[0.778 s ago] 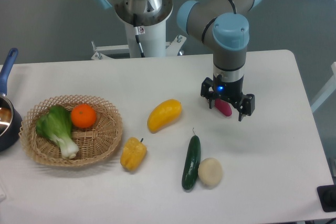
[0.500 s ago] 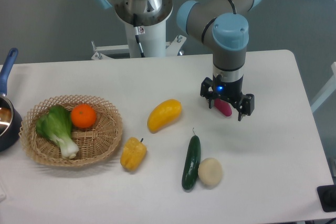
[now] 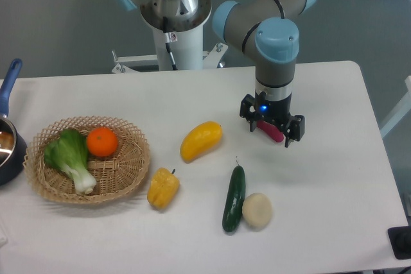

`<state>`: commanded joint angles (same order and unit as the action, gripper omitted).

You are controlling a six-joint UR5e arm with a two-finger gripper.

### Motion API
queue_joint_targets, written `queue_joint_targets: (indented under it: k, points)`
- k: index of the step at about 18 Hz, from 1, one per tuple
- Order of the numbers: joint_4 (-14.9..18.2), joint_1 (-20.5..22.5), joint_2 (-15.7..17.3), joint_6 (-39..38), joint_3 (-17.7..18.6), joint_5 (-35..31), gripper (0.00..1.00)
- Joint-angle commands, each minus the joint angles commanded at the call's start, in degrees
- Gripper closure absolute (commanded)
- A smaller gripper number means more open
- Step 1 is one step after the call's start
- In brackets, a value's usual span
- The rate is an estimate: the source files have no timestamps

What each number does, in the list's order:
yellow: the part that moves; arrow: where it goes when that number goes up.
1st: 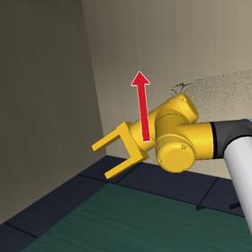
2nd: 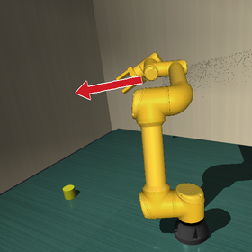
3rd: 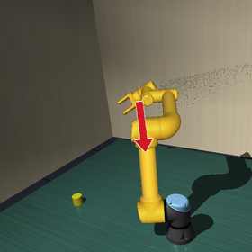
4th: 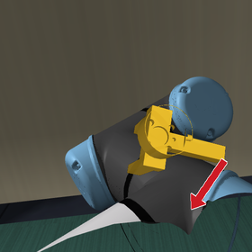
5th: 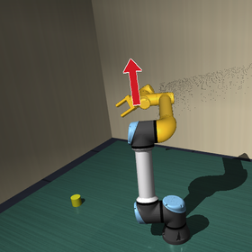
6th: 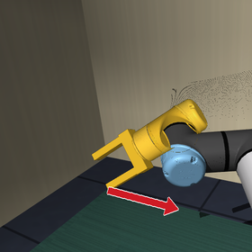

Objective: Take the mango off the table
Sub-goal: 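Open the gripper and move it away from the purple sweet potato toward the mango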

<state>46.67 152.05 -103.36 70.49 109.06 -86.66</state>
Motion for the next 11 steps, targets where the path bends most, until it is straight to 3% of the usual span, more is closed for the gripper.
queue_joint_targets:
  k: [5, 11]
  points:
    - [0.09, -2.19, 2.46, -0.26, 3.51, 0.53, 0.00]
    - [0.17, -5.27, 2.55, -0.44, 6.24, 1.23, 0.00]
